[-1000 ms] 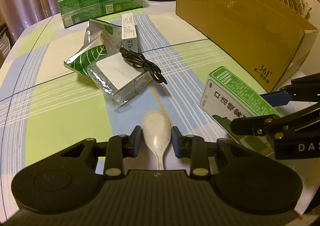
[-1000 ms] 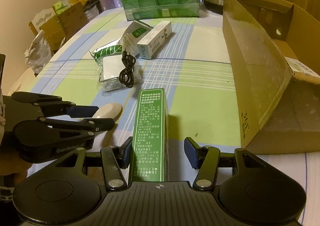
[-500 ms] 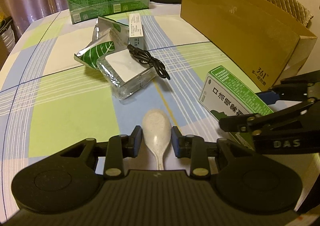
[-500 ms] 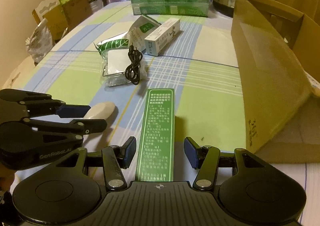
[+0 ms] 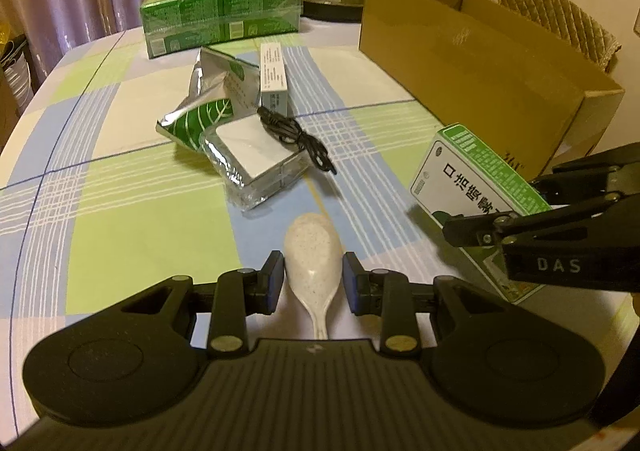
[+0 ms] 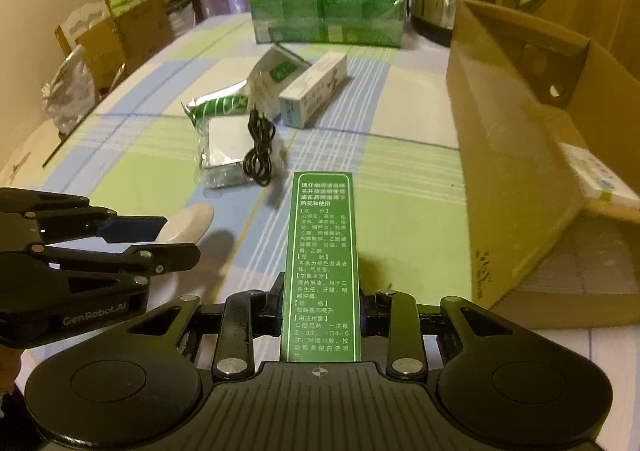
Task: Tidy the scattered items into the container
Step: 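Carry the spoon and green box with both tools over the cardboard box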
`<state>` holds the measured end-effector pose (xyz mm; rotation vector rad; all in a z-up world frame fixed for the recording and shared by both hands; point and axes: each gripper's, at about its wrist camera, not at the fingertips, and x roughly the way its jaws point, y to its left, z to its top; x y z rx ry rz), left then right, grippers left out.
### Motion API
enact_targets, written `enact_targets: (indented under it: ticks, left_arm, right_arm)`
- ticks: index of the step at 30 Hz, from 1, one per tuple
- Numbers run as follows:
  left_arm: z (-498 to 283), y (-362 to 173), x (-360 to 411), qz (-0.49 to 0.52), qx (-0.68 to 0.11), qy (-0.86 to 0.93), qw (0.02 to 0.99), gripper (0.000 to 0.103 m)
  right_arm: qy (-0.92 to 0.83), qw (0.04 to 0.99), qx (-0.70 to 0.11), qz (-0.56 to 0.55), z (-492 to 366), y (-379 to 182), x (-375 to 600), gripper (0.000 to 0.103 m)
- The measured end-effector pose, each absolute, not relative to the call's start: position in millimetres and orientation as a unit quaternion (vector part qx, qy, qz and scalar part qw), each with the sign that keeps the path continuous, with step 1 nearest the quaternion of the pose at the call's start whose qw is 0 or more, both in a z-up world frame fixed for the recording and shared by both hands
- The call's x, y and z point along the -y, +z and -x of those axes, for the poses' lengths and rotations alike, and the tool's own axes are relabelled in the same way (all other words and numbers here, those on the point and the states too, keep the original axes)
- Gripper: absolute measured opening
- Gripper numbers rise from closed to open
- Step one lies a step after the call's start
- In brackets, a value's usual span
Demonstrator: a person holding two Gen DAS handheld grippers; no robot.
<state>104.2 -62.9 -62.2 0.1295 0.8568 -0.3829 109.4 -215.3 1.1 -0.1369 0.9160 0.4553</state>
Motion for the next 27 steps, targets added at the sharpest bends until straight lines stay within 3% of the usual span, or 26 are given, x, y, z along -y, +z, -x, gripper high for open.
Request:
enact_targets:
  ticks: [27]
  left_arm:
    - [-92, 6, 103, -0.077, -0.365, -0.233, 0.898, 0.026]
  right_arm:
    - [0.192, 0.907, -0.374, 0.012, -90, 68, 264, 0.028]
